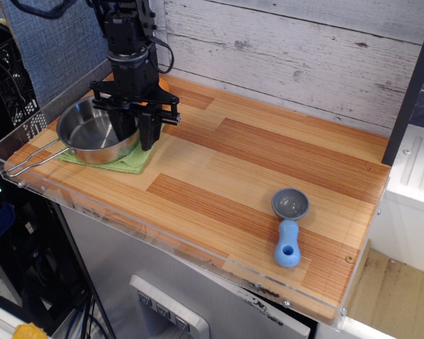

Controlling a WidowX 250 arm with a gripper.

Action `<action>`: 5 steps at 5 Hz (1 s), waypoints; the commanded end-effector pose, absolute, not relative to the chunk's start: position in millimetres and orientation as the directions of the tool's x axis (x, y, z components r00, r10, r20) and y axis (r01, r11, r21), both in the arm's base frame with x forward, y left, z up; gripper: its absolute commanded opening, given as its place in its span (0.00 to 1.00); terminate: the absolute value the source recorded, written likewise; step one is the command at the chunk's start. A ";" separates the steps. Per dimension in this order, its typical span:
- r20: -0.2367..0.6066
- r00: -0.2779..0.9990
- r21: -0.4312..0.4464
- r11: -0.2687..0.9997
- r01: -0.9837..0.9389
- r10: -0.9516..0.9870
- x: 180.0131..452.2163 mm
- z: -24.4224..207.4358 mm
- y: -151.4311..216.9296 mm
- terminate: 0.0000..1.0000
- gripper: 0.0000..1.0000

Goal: Move pot to above blue spoon

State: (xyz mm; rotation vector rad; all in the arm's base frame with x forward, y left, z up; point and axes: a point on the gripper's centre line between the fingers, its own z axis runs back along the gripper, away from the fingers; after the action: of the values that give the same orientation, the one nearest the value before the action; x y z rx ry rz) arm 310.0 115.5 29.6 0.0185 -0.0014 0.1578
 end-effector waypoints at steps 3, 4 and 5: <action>0.117 0.973 0.028 0.978 -0.206 0.201 295.5 89.8 126.7 0.00 0.00; 0.233 0.959 0.075 0.981 -0.180 0.158 303.3 137.5 101.2 0.00 0.00; 0.314 0.949 0.060 0.998 -0.027 0.007 327.5 165.5 50.9 0.00 0.00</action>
State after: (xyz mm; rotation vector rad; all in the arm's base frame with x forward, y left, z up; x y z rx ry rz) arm 331.9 43.8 145.2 0.0408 -0.2577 0.0027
